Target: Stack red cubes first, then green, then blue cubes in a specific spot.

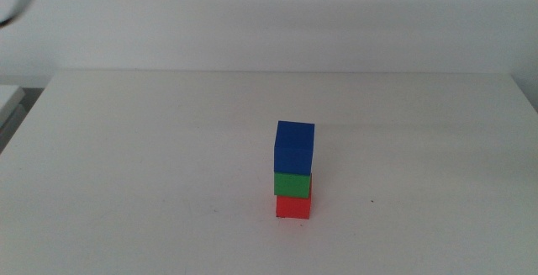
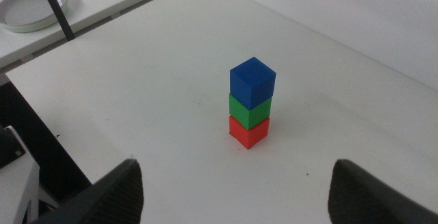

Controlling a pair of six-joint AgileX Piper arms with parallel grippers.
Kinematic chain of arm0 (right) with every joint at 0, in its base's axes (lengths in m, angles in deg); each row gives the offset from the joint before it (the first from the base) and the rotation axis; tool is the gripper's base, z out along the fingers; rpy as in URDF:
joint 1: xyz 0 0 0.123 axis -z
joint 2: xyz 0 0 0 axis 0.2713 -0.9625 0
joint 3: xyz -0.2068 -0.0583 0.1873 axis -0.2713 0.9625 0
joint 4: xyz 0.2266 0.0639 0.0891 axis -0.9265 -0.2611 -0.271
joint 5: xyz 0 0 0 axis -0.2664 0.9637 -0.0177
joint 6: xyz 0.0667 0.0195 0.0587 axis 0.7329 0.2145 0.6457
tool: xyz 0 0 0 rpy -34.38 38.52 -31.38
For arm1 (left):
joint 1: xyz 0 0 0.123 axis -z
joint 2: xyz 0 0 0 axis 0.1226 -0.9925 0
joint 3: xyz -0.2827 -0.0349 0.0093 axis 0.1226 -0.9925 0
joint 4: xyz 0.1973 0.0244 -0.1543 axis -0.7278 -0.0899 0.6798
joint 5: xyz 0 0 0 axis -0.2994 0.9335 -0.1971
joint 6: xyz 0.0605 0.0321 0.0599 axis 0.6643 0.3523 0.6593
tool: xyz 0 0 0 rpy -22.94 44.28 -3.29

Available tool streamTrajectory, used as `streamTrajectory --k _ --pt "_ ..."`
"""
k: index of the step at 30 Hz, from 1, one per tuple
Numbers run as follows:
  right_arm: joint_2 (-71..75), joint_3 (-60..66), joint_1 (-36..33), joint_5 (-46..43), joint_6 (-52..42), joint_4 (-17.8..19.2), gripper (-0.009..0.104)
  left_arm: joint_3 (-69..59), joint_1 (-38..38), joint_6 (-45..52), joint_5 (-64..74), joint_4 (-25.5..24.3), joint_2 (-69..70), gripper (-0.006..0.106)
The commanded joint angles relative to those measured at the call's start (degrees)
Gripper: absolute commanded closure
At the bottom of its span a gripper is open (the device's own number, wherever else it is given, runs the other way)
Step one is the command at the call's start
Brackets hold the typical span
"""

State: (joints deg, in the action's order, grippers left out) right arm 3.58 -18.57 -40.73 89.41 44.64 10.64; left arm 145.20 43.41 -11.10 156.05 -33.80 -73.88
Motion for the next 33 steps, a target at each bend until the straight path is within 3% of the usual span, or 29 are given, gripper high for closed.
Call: streamTrajectory --k 1,6,9,17,33 --pt "0.18 0.28 -0.08 -0.26 -0.13 0.18 0.006 -5.89 -4.06 2.44 0.07 0.32 6.55 0.007" --pt "0.29 0.28 -0.08 -0.26 -0.13 0.18 0.006 -20.4 -22.12 17.69 -10.92 14.57 21.55 0.007" --pt "0.07 0.28 -0.08 -0.26 -0.13 -0.54 0.006 -27.28 -28.66 20.29 -14.19 18.64 27.22 0.007" --pt "0.83 0.28 -0.08 -0.26 -0.13 -0.4 0.006 -30.99 -31.76 20.29 -14.92 27.05 32.52 0.007" --pt "0.83 0.42 -0.08 -0.66 -0.13 0.24 0.006 -31.96 -31.76 20.79 -15.14 25.93 33.3 0.007"
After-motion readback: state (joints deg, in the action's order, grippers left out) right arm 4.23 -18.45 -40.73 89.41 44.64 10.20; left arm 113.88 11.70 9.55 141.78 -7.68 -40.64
